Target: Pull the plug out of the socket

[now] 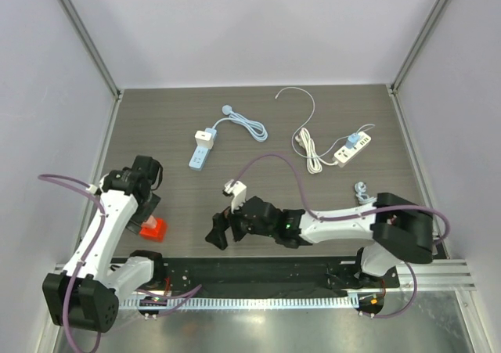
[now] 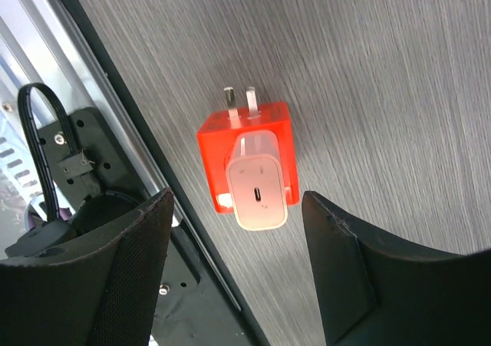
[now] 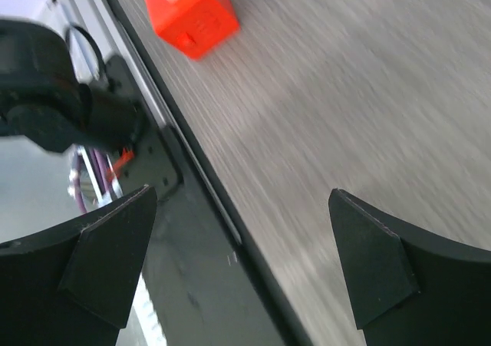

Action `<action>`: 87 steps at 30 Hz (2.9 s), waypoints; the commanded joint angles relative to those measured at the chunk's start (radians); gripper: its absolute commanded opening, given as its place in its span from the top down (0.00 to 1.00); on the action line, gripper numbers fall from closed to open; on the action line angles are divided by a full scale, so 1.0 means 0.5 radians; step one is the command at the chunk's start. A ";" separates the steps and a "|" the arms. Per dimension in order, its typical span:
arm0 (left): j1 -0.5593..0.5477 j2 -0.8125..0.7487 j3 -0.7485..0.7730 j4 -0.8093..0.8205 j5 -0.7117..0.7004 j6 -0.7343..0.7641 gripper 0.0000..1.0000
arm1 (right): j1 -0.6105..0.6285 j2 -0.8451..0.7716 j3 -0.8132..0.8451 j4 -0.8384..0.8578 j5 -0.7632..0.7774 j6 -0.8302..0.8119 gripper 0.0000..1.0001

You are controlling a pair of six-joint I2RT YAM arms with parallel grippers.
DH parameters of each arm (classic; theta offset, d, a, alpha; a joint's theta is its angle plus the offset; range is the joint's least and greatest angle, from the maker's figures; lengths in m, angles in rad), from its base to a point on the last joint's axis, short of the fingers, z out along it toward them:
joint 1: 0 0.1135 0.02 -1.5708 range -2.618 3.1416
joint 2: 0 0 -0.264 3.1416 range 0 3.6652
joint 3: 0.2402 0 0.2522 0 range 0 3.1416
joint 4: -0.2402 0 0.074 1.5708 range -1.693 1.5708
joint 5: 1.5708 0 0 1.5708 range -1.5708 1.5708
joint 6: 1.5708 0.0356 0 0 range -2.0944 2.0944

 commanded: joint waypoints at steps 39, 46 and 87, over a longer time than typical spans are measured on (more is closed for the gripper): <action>0.058 -0.265 -0.132 0.515 0.371 0.760 1.00 | 0.008 1.180 0.735 1.144 0.080 0.735 0.00; 0.058 -0.228 -0.166 0.552 0.506 0.788 1.00 | -0.072 1.183 0.587 1.341 -0.166 1.018 0.00; 0.058 -0.369 -0.013 0.206 0.632 0.159 1.00 | 0.017 1.532 0.829 1.454 -0.117 1.068 0.16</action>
